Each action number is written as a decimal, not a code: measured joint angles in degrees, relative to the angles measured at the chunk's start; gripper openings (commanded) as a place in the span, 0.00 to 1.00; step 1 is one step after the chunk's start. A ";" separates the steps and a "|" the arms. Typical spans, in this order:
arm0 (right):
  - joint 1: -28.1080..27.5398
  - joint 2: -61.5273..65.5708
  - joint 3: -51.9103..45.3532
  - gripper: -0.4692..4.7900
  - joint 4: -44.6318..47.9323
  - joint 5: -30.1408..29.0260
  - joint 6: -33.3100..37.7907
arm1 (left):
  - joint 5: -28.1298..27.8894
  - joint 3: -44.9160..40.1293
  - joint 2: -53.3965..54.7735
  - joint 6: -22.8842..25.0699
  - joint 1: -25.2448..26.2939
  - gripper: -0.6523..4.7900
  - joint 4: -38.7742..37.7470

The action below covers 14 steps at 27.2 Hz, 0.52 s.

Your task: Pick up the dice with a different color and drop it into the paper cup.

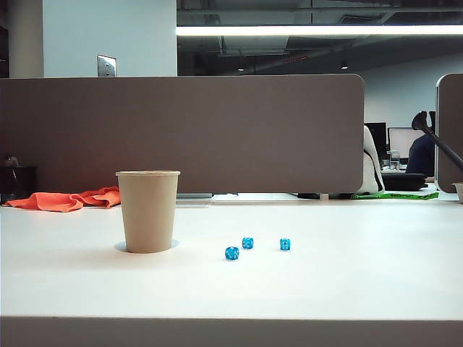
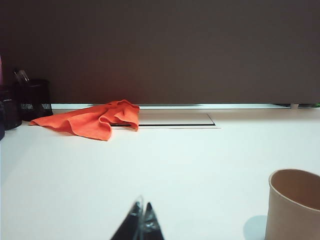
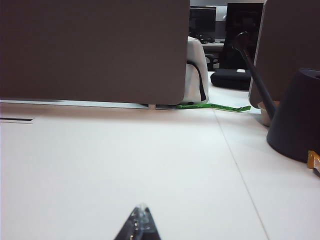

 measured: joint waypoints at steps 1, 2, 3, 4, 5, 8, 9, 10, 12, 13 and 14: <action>0.00 0.00 0.00 0.09 0.00 -0.55 -0.24 | 0.00 0.00 0.00 0.00 0.00 0.11 0.00; 0.00 0.00 0.00 0.09 0.00 -1.03 -0.48 | 0.00 0.00 0.00 0.00 0.00 0.11 0.00; -0.07 0.00 0.00 0.09 0.00 -1.86 -0.70 | 0.00 0.00 0.00 0.00 0.00 0.11 0.00; -0.20 0.00 0.00 0.09 0.00 -2.60 -1.36 | 0.00 0.00 0.00 0.00 0.00 0.11 0.00; -1.01 0.00 0.00 0.09 0.00 -4.00 -1.84 | 0.02 0.00 0.00 0.00 0.00 0.11 0.00; -2.38 0.00 0.00 0.09 0.00 -4.76 -1.97 | 0.09 0.00 0.00 0.00 0.00 0.11 0.00; -3.13 0.00 0.00 0.09 0.02 -4.96 -1.97 | 0.17 0.00 0.00 0.00 0.00 0.11 0.00; -3.96 0.00 0.00 0.09 0.00 -5.16 -1.97 | 0.20 0.00 0.00 0.00 0.00 0.11 0.00; -5.95 0.00 0.00 0.09 0.02 -6.36 -1.92 | 0.52 0.00 0.00 0.00 0.00 0.11 0.00; -6.38 0.00 0.00 0.09 0.02 -6.88 -1.92 | 0.63 0.00 0.00 0.00 0.00 0.11 0.00; -6.60 0.00 0.00 0.09 0.00 -7.21 -1.92 | 0.72 0.00 0.00 0.00 0.00 0.11 0.00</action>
